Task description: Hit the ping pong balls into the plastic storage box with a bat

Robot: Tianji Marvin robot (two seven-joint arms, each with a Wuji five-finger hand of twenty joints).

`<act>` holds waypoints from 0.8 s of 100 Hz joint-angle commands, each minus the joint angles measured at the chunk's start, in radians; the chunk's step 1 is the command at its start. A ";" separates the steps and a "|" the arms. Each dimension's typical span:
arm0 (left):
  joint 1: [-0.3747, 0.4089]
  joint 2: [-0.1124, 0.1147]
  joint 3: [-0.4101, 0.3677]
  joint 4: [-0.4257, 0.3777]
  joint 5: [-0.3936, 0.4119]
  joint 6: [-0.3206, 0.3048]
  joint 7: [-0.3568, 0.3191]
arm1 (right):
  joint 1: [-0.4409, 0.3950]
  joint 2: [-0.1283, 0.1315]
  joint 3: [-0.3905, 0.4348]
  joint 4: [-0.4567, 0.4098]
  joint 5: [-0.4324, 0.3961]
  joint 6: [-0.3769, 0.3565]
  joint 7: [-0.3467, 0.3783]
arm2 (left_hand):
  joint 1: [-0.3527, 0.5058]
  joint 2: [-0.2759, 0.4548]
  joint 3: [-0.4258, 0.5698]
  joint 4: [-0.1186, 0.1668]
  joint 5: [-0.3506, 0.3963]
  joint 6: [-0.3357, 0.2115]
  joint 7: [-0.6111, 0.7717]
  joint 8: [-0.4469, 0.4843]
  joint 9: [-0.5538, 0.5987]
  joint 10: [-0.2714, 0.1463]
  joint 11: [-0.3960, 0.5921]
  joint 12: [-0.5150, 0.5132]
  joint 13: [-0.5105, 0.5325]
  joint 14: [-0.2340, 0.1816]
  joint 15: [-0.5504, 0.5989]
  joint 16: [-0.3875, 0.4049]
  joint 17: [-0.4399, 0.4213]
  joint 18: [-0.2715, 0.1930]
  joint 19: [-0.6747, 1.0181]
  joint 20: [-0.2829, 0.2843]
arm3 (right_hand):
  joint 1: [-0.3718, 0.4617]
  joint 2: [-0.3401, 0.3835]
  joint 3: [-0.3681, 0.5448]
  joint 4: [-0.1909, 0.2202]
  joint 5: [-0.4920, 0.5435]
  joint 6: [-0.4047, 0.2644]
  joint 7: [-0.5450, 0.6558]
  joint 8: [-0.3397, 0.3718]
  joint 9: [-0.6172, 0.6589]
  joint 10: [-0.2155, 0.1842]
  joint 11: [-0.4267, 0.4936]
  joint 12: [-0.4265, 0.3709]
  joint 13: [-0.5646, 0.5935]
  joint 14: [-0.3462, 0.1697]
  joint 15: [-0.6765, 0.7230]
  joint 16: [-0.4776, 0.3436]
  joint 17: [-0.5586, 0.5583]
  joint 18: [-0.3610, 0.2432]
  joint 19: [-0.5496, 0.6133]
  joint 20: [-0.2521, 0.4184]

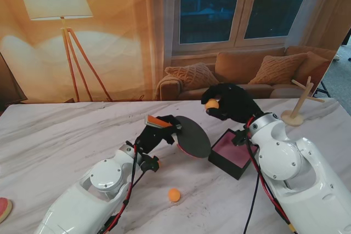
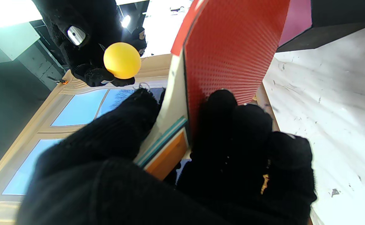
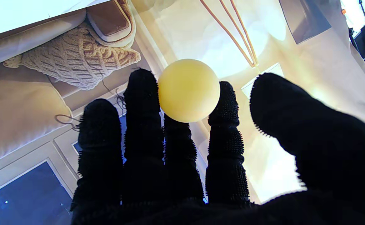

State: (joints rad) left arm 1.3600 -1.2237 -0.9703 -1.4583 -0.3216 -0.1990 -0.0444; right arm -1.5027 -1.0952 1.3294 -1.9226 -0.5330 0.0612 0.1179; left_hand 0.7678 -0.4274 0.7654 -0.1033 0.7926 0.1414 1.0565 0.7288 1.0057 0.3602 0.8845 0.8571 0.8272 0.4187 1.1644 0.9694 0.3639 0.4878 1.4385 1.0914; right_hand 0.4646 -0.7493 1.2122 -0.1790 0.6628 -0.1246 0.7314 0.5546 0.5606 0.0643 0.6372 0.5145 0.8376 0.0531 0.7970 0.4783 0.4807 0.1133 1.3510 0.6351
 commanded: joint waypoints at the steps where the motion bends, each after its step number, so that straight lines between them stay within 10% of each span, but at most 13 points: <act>1: 0.003 -0.008 0.001 -0.008 -0.008 0.003 -0.007 | 0.001 -0.002 -0.002 0.005 -0.006 0.016 0.008 | 0.003 0.003 0.073 -0.021 0.038 0.011 0.053 0.007 0.001 -0.054 -0.018 0.014 0.026 0.072 0.005 0.006 -0.019 -0.082 -0.012 0.011 | -0.019 0.025 0.012 0.038 -0.041 0.006 -0.016 0.016 -0.058 -0.012 -0.006 -0.006 -0.023 -0.028 -0.009 0.014 -0.017 -0.006 -0.011 0.012; 80: 0.005 0.001 -0.011 -0.018 0.043 0.026 -0.008 | -0.007 -0.008 0.008 0.026 -0.010 0.012 -0.026 | -0.018 0.006 0.092 -0.015 0.046 0.018 0.068 0.019 0.018 -0.048 0.009 0.020 0.061 0.064 0.043 0.014 0.020 -0.075 0.017 0.020 | -0.060 0.022 -0.029 0.037 -0.147 0.005 -0.078 0.009 -0.154 -0.019 -0.034 -0.039 -0.088 -0.021 -0.044 0.009 -0.077 -0.012 -0.055 0.025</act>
State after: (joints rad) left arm 1.3490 -1.2328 -0.9647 -1.4499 -0.2656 -0.1801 -0.0389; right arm -1.5068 -1.0994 1.3367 -1.9044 -0.5473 0.0591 0.0824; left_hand 0.7501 -0.4286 0.7887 -0.1049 0.7936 0.1414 1.0684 0.7306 1.0082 0.3630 0.8931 0.8571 0.8420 0.4190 1.1655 0.9699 0.3790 0.4920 1.4391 1.0915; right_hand 0.4315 -0.7492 1.1963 -0.1772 0.5407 -0.1225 0.6643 0.5655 0.4382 0.0581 0.6070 0.4820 0.7830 0.0513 0.7636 0.4783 0.4118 0.1115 1.3064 0.6370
